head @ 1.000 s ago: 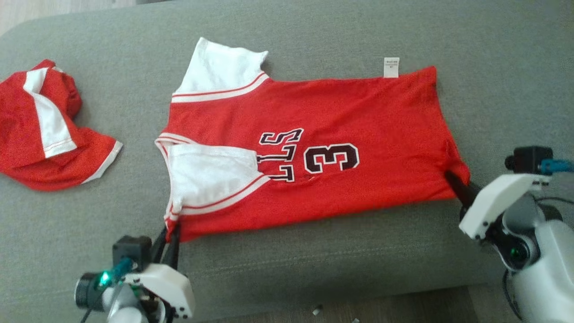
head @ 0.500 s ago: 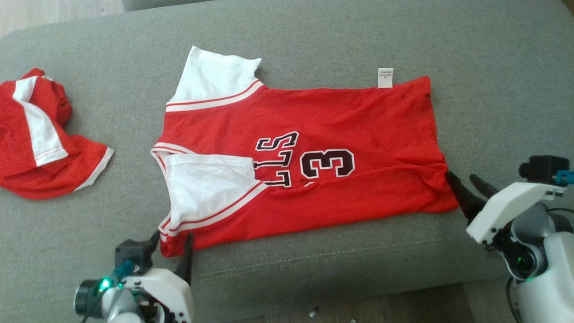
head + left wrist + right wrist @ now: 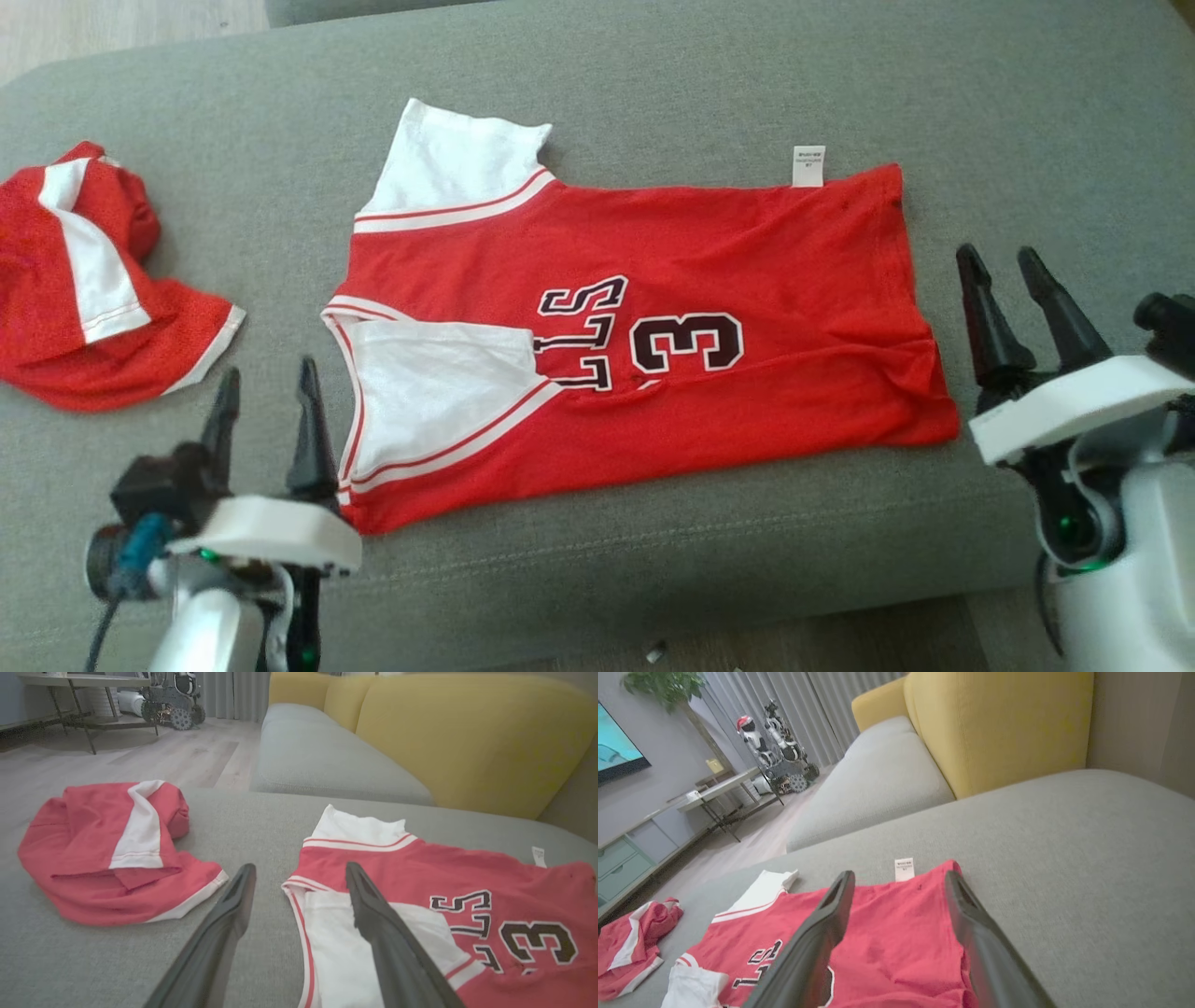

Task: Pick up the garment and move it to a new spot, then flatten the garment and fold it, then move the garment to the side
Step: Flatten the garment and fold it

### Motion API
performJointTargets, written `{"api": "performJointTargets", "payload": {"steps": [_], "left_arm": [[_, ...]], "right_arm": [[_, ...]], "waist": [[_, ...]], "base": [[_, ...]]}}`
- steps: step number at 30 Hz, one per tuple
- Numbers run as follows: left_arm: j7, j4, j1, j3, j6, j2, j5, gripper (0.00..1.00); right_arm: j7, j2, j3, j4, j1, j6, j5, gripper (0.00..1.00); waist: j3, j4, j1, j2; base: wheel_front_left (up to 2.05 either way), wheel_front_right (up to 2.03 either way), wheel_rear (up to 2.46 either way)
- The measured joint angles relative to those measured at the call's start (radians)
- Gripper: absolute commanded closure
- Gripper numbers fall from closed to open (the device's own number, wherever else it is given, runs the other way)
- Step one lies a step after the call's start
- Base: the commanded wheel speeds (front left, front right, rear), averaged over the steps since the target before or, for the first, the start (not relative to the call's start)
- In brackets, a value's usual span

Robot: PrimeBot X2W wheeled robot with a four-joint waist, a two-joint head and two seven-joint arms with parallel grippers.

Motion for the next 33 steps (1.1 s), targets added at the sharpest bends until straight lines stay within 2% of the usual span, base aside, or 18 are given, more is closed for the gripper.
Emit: {"api": "performJointTargets", "payload": {"steps": [6, 10, 12, 13, 17, 23, 29, 33], "left_arm": [[-0.012, -0.025, -0.047, 0.018, -0.01, -0.007, -0.002, 0.0], [0.016, -0.021, -0.125, 0.013, -0.038, 0.029, 0.008, 0.0], [0.064, -0.014, -0.193, 0.011, -0.063, 0.057, 0.008, 0.0], [0.125, 0.0, -0.269, -0.001, -0.09, 0.094, 0.013, 0.0], [0.259, 0.023, -0.425, -0.02, -0.149, 0.165, 0.03, 0.0], [0.433, 0.14, -0.643, -0.057, -0.254, 0.259, 0.023, 0.0], [0.6, 0.279, -0.81, -0.132, -0.284, 0.311, -0.02, 0.0], [0.659, 0.364, -0.894, -0.18, -0.288, 0.362, -0.02, 0.0]], "right_arm": [[-0.093, 0.042, 0.02, -0.047, 0.001, 0.0, -0.051, 0.0], [-0.118, 0.062, 0.03, -0.063, -0.012, 0.0, -0.083, 0.0], [-0.123, 0.073, 0.043, -0.065, -0.036, 0.0, -0.094, 0.0], [-0.126, 0.082, 0.056, -0.066, -0.072, 0.0, -0.102, 0.0], [-0.131, 0.095, 0.09, -0.067, -0.159, 0.0, -0.129, 0.0], [-0.151, 0.116, 0.155, -0.047, -0.273, 0.0, -0.143, 0.0], [-0.174, 0.131, 0.205, -0.013, -0.357, 0.0, -0.144, 0.0], [-0.188, 0.134, 0.217, -0.006, -0.394, 0.0, -0.144, 0.0]], "waist": [[0.02, -0.014, 0.0, 0.0], [0.054, -0.031, 0.0, 0.0], [0.075, -0.043, 0.0, 0.0], [0.096, -0.056, 0.0, 0.0], [0.148, -0.086, 0.0001, 0.0], [0.225, -0.146, 0.0002, 0.0], [0.288, -0.21, 0.0002, -0.0001], [0.325, -0.25, 0.0001, 0.0]], "base": [[0.0, 0.0, 0.0], [0.0, 0.0, 0.0], [0.0, 0.0, 0.0], [0.0, 0.0, 0.0], [0.0, 0.0, 0.0], [0.0, 0.0, 0.0], [0.0, 0.0, 0.0], [0.0, 0.0, 0.0]]}}
